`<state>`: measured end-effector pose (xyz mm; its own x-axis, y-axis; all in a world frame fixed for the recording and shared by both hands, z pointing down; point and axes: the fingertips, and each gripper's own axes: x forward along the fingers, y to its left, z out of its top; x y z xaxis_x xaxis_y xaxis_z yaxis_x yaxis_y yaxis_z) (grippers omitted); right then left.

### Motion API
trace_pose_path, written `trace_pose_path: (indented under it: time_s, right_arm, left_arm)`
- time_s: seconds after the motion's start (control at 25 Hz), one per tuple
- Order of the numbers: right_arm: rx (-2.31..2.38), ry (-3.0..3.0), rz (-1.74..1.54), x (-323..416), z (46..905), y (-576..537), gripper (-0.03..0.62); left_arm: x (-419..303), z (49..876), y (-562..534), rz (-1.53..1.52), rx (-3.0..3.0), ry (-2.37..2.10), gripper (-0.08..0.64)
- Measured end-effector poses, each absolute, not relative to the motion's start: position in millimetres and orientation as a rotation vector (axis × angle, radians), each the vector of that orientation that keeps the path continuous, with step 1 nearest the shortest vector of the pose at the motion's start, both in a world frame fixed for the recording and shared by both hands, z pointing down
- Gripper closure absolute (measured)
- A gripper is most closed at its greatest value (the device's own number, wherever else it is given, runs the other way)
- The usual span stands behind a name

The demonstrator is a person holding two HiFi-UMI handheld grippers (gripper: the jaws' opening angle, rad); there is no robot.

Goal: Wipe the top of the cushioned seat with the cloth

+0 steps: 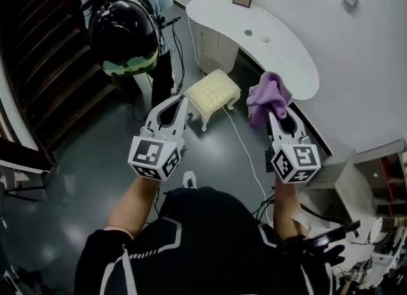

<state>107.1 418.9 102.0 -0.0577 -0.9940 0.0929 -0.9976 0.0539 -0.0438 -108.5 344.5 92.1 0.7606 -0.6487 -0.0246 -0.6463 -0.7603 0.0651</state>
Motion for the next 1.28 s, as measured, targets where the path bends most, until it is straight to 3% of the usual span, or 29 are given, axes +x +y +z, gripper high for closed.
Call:
trace_pose_path:
  time_s: [0.56, 1.28]
  right_arm:
    - [2.159, -2.154, 0.19, 103, 114, 300, 0.489]
    - [1.918, -2.294, 0.27, 235, 164, 113, 0.489]
  left_arm:
    - [-122, 111, 218, -0.09, 2.87, -0.99, 0.557]
    - [-11, 161, 80, 0.037, 2.714, -1.247, 0.557]
